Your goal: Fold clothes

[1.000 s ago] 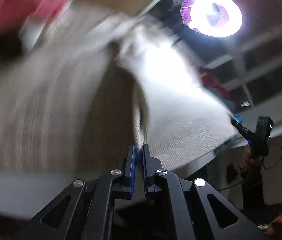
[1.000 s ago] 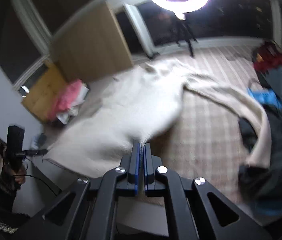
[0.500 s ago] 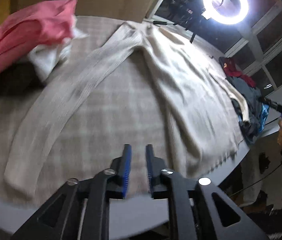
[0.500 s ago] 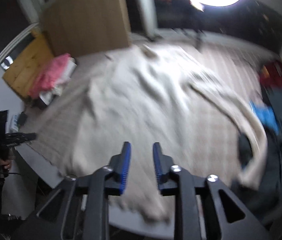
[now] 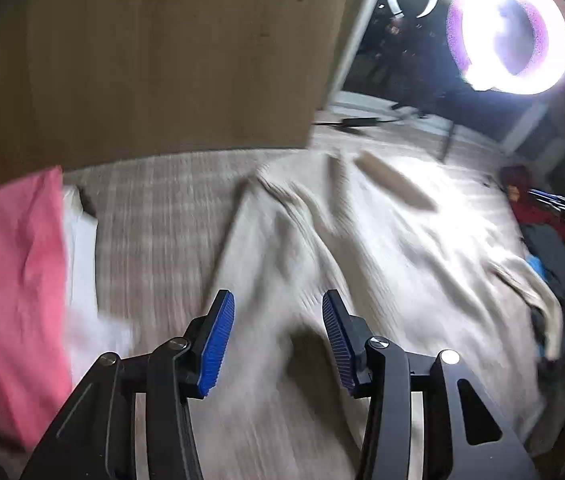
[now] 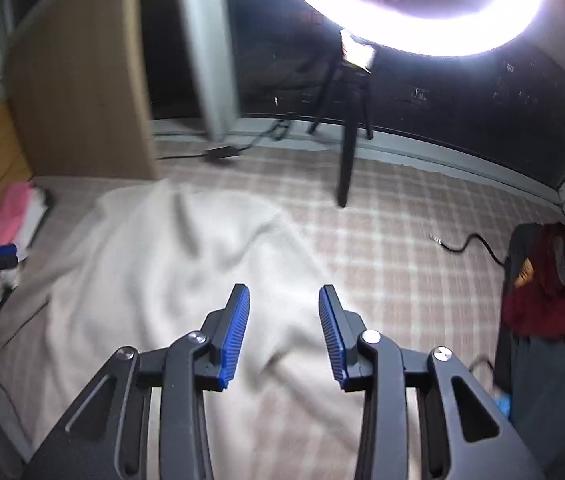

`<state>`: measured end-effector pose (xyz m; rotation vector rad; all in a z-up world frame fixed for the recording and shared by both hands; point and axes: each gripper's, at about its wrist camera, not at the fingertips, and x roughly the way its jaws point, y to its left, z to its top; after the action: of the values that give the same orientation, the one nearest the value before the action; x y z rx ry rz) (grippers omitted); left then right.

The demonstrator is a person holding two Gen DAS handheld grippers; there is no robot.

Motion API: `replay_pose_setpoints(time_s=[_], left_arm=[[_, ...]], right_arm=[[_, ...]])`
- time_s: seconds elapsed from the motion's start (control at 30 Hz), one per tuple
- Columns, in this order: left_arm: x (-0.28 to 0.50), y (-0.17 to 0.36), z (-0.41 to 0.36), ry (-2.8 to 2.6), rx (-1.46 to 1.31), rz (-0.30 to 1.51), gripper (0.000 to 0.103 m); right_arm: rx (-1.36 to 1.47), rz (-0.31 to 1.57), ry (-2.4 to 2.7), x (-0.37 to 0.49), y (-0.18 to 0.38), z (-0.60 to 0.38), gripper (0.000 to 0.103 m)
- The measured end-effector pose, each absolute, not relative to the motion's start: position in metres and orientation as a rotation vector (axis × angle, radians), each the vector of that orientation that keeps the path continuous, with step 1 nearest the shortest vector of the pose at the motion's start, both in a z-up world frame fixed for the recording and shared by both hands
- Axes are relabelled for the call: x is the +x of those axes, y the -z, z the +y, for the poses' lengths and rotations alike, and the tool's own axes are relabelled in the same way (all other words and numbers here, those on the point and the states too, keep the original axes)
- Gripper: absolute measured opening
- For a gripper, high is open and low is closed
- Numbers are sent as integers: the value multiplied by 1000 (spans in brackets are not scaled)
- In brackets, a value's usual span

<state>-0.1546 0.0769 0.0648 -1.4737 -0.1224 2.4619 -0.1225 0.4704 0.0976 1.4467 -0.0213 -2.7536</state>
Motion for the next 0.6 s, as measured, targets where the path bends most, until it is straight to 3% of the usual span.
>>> replay_pose_setpoints(time_s=[0.23, 0.33, 0.37, 0.4, 0.43, 0.5, 0.53, 0.6], left_arm=[[-228, -4, 100, -2464, -1591, -81, 44], [-234, -1, 106, -2506, -1538, -54, 42], [-235, -1, 107, -2502, -1527, -62, 35], [-236, -1, 109, -2498, -1518, -70, 11], [-237, -2, 111, -2493, -1509, -77, 2], [-235, -5, 120, -2508, -1480, -11, 3], [-234, -9, 123, -2512, -1464, 29, 3], [-229, -23, 126, -2542, -1421, 102, 3]], right_arm=[[1443, -100, 2607, -202, -28, 480, 36], [1450, -42, 2572, -218, -13, 471, 39], [1459, -23, 2559, -223, -7, 468, 39], [1469, -10, 2547, -226, -2, 468, 39], [1478, 2, 2540, -229, 2, 467, 39], [1456, -43, 2511, -228, 6, 470, 28], [1441, -70, 2495, -228, 8, 472, 2], [1380, -47, 2563, -219, -6, 477, 3]])
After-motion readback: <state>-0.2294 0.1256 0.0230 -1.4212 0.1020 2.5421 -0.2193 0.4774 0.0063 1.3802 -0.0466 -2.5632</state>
